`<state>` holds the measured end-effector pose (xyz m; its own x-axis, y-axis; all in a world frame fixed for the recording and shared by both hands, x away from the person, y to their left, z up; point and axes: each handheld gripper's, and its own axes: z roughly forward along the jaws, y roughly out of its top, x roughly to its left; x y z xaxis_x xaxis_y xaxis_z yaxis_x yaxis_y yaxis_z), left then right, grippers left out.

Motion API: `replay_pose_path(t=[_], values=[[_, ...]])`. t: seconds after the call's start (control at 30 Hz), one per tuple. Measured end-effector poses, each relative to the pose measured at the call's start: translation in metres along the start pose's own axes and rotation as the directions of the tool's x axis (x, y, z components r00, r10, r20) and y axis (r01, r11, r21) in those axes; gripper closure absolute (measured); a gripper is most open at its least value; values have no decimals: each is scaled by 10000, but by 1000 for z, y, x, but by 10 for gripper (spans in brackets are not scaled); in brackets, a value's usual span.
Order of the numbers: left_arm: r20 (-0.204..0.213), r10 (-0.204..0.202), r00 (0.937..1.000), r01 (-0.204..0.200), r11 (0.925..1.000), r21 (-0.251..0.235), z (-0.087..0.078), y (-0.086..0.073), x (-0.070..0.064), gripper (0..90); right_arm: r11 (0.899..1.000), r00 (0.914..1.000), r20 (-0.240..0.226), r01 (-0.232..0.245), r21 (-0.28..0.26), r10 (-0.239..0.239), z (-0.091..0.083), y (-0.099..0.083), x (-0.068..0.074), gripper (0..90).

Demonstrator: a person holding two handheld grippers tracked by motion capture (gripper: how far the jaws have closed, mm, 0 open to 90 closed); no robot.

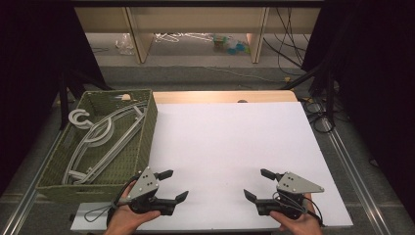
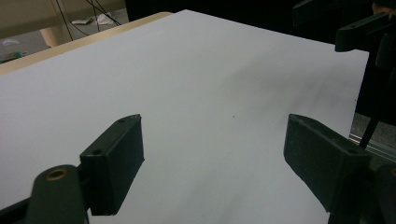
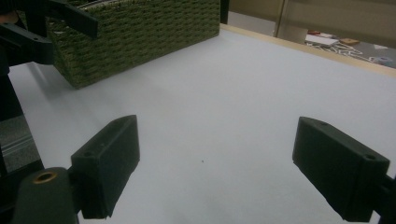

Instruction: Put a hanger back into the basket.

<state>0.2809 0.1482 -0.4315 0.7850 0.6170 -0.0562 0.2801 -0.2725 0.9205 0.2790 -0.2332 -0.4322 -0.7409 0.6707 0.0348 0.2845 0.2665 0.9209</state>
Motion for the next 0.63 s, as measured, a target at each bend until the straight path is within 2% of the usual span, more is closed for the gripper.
replay_pose_path(t=[0.1, 0.13, 0.47, 0.6, 0.63], values=[[107, 20, 9999, -19, 10000, -79, 0, 0, 1, 200, 10000, 10000, -13, -1, 10, 1, 0, 0, 0, 159], [27, -164, 9999, 164, 9999, -33, 0, 0, 0, 200, 10000, 10000, -6, -1, 6, 1, 0, 0, 0, 159], [68, -141, 9999, 142, 9999, -90, 0, 0, 1, 200, 10000, 10000, 16, 21, 15, -21, 0, 1, 0, 159], [-13, -113, 9999, 113, 9999, 80, 0, -1, 1, 200, 10000, 10000, 11, 23, 14, -23, 0, 1, 0, 159], [78, -119, 9999, 119, 9999, -14, 2, -1, 1, 200, 10000, 10000, 9, 30, 18, -30, 0, 1, 0, 159]])
